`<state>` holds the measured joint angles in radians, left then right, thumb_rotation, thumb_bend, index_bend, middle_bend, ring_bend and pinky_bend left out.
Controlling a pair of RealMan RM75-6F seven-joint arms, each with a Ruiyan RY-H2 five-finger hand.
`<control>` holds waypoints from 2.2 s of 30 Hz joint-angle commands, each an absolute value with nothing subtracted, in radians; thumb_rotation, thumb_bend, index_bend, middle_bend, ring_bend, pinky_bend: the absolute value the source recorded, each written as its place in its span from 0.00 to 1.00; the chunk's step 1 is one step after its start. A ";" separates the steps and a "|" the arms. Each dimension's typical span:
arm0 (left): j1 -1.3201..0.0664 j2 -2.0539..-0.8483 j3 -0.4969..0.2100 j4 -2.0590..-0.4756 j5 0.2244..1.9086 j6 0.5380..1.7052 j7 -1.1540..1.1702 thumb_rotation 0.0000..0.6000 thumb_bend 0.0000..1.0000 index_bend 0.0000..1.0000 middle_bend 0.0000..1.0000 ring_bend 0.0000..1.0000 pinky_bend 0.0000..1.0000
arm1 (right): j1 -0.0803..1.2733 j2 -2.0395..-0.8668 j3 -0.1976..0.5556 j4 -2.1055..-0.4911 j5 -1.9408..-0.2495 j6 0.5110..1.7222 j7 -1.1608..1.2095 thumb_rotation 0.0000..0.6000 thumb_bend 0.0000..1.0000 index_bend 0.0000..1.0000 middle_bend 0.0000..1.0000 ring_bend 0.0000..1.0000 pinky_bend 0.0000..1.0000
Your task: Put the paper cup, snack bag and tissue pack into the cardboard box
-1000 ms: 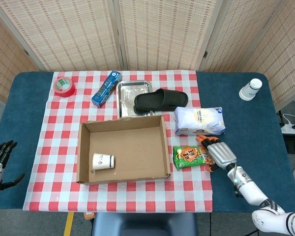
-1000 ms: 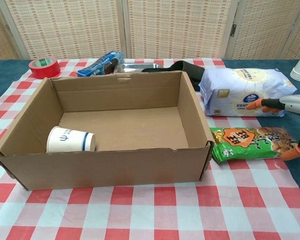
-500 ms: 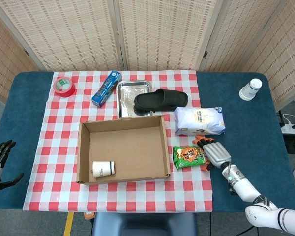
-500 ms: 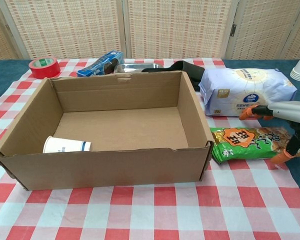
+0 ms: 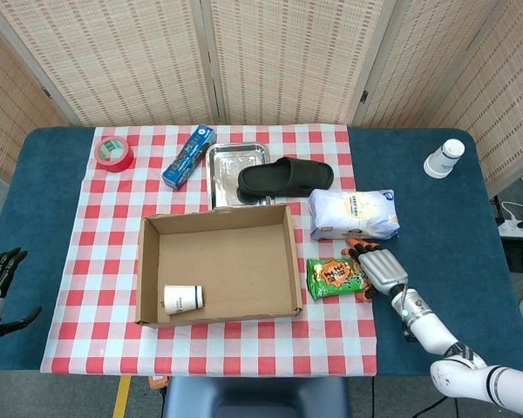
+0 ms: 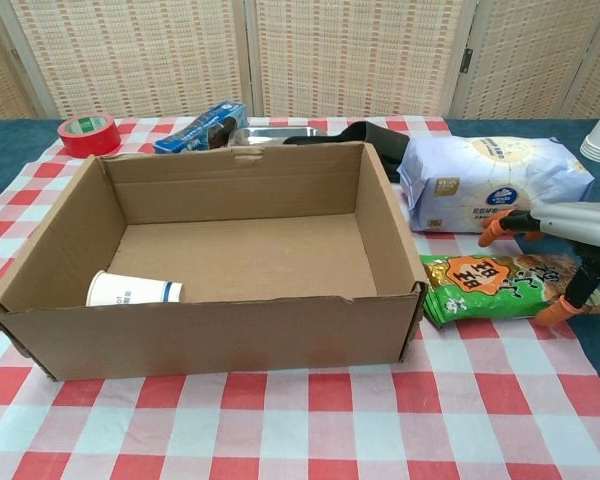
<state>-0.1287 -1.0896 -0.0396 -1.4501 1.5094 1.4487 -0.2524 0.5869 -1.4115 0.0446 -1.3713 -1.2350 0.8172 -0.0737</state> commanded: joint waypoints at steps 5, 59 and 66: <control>-0.131 -1.090 -0.040 -1.448 1.508 1.443 -0.254 1.00 0.22 0.00 0.00 0.00 0.00 | 0.592 -1.427 0.056 -1.350 -1.232 0.814 -0.064 1.00 0.00 0.25 0.08 0.05 0.24; -0.137 -1.096 -0.038 -1.450 1.506 1.429 -0.233 1.00 0.22 0.00 0.00 0.00 0.00 | 0.696 -1.202 0.309 -1.892 -1.247 1.075 -0.390 1.00 0.27 0.88 0.52 0.59 0.82; -0.137 -1.097 -0.039 -1.451 1.503 1.430 -0.227 1.00 0.22 0.00 0.00 0.00 0.00 | 0.825 -1.379 0.344 -1.807 -1.233 1.011 -0.342 1.00 0.27 0.88 0.52 0.59 0.82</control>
<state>-0.1372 -1.0972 -0.0392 -1.4512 1.5035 1.4300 -0.2272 0.7870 -1.3168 0.3288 -1.8468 -1.2368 1.0358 -0.3641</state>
